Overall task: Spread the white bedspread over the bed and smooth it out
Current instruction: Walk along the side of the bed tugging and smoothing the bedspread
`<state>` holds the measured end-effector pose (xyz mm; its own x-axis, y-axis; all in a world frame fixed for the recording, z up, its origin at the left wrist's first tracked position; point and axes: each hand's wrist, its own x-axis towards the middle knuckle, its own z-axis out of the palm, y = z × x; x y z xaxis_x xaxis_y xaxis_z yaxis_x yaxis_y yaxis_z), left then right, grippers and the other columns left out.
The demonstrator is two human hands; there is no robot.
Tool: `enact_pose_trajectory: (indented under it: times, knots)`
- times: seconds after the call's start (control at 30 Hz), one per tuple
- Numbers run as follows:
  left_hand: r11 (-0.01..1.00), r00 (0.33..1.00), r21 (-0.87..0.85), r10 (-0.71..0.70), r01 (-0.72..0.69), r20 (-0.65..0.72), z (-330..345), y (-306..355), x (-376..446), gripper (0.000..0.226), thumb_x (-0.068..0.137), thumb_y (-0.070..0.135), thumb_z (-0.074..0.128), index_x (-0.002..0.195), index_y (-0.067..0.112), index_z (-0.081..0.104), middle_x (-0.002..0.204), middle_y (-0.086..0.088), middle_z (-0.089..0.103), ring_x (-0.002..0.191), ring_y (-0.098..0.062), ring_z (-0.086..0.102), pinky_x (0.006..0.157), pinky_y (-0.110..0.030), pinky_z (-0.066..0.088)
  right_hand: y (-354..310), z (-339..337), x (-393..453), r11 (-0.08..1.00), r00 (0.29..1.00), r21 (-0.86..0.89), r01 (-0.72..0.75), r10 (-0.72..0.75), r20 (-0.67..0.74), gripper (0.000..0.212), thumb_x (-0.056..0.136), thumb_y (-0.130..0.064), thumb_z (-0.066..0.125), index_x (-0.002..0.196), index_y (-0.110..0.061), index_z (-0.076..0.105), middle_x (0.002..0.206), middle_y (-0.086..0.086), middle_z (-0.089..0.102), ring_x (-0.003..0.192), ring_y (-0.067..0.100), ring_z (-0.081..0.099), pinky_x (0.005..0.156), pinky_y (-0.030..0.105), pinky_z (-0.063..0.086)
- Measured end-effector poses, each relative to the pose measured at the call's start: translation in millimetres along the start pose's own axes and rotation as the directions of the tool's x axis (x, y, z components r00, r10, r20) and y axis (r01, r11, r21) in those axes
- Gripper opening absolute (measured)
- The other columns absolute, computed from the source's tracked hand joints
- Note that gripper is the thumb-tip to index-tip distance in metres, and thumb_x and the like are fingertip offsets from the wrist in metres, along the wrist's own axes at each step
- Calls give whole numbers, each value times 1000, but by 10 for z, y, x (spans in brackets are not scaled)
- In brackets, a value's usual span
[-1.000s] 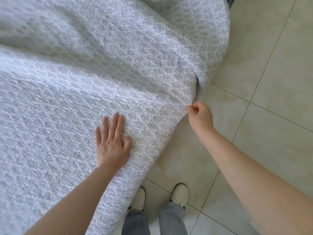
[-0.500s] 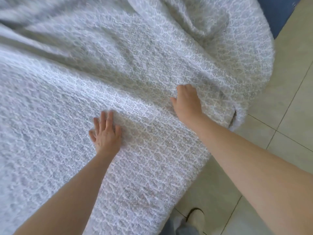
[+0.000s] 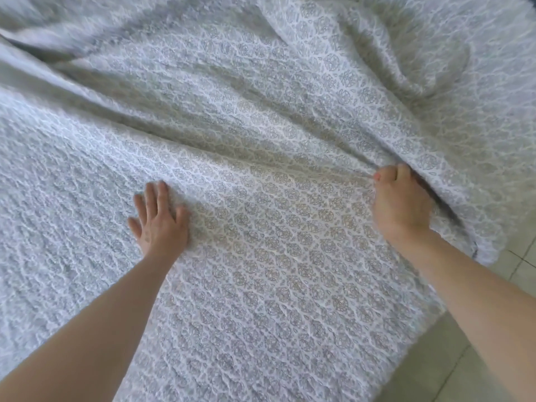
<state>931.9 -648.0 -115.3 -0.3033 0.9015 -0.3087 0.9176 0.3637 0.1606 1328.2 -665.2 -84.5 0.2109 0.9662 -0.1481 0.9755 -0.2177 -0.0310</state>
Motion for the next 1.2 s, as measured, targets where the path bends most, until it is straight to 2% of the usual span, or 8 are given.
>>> enact_pose_trajectory:
  times: [0.17, 0.33, 0.43, 0.57, 0.83, 0.97, 1.1, 1.2]
  knots:
    - [991, 991, 28, -129, 128, 29, -119, 308, 428, 64, 101, 58, 11, 155, 39, -17, 165, 5, -22, 150, -32, -20, 120, -60, -7, -8, 69, 61, 999, 999, 41, -21, 22, -30, 19, 86, 11, 56, 103, 4, 59, 98, 21, 55, 68, 33, 57, 47, 36, 45]
    - [978, 985, 121, 172, -171, 5, 253, 1357, -88, 66, 97, 63, 0, 150, 37, -29, 160, 2, -33, 148, -35, -25, 120, -61, -5, -17, 88, 45, 986, 992, 157, -51, 67, -102, 8, 92, 0, 59, 100, -2, 61, 99, 15, 57, 72, 28, 57, 52, 29, 33]
    - [889, 897, 122, 435, -442, 82, 520, 1949, -661, 69, 95, 67, -1, 150, 35, -31, 158, 2, -38, 143, -42, -32, 116, -62, -17, -21, 0, 9, 973, 997, 228, -24, 39, -61, 6, 96, -13, 54, 100, -11, 59, 101, 7, 57, 81, 23, 57, 57, 35, 46]
    - [667, 677, 138, 690, -732, 254, 765, 2330, -1377, 72, 99, 61, -2, 154, 17, -21, 162, -6, -28, 143, -36, -36, 117, -61, -15, -58, -128, 51, 937, 997, 345, 52, -28, -74, 25, 102, -13, 43, 121, -8, 59, 117, 8, 61, 104, 25, 60, 82, 36, 50]
    - [559, 562, 122, 747, -820, 354, 809, 2202, -1576, 66, 103, 52, 4, 157, 14, -6, 165, -8, -7, 147, -30, -26, 121, -52, -10, -864, -231, 755, 902, 934, 241, 357, -342, -103, 49, 95, -27, 59, 136, -2, 47, 129, 15, 53, 122, 31, 49, 105, 38, 43]
    - [559, 560, 104, 767, -823, 312, 783, 2180, -1570, 63, 102, 49, -1, 155, 15, -5, 163, -5, -7, 143, -27, -31, 122, -51, -11, -1063, -270, 953, 916, 930, 171, 362, -369, 4, 36, 93, 3, 51, 128, -5, 47, 86, 6, 50, 74, 18, 54, 69, 32, 54]
    - [594, 590, 70, 765, -801, 257, 816, 2118, -1550, 61, 103, 51, 5, 145, 22, -28, 158, -2, -29, 145, -21, -35, 122, -48, -13, -874, -390, 1186, 939, 953, 164, 302, -292, -85, 46, 90, 10, 45, 134, -4, 46, 110, 14, 58, 99, 27, 60, 82, 36, 56]
    - [678, 681, 98, 699, -728, 218, 840, 2134, -1561, 65, 102, 52, 12, 150, 22, -20, 159, -3, -22, 144, -21, -35, 120, -48, -18, -1006, -349, 1035, 957, 973, 177, 230, -221, -68, 52, 91, 8, 48, 140, -3, 38, 111, 15, 56, 89, 24, 57, 73, 34, 55]
